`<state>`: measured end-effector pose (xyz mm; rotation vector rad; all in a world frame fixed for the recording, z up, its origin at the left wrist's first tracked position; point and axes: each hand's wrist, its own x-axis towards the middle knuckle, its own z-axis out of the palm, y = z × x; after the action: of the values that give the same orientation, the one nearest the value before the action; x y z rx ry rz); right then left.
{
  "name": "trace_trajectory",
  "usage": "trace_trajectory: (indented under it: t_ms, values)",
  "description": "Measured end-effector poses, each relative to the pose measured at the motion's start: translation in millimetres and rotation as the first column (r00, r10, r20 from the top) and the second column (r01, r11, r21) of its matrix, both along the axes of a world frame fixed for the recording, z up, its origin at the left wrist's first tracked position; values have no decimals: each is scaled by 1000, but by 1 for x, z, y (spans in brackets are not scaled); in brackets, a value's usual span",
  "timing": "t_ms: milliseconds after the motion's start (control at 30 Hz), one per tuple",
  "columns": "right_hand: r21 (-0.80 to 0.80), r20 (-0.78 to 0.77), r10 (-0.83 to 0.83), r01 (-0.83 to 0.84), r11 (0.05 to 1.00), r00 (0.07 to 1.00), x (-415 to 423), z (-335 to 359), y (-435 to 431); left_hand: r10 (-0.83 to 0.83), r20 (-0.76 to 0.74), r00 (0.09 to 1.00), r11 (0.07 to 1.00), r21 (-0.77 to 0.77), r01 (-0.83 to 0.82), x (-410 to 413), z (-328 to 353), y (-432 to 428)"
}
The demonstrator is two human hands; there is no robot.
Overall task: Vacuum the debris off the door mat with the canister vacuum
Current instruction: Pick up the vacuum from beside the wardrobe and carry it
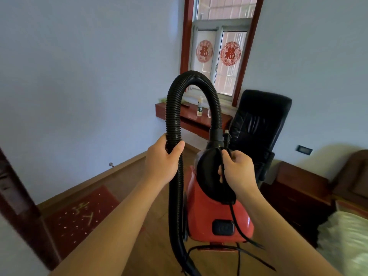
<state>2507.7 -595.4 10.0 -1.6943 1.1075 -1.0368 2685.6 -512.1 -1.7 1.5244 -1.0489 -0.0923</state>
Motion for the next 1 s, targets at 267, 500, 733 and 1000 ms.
trace_trajectory:
  t_ms: [267,500,733,1000]
  values:
    - [30,60,9,-11,1000,998,22,-10,-103,5,9,1000,1000,12,-5,20,-7,-103]
    - [92,97,105,-114,989,990,41,-28,-223,134,2,991,990,44,-134,28,-23,-208]
    - [97,45,253,-256,962,967,56,-33,-334,279,-58,958,959,72,-275,27,-31,-296]
    - [127,-17,371,-366,922,929,90,-45,-415,398,-103,912,915,122,-386,37,-38,-350]
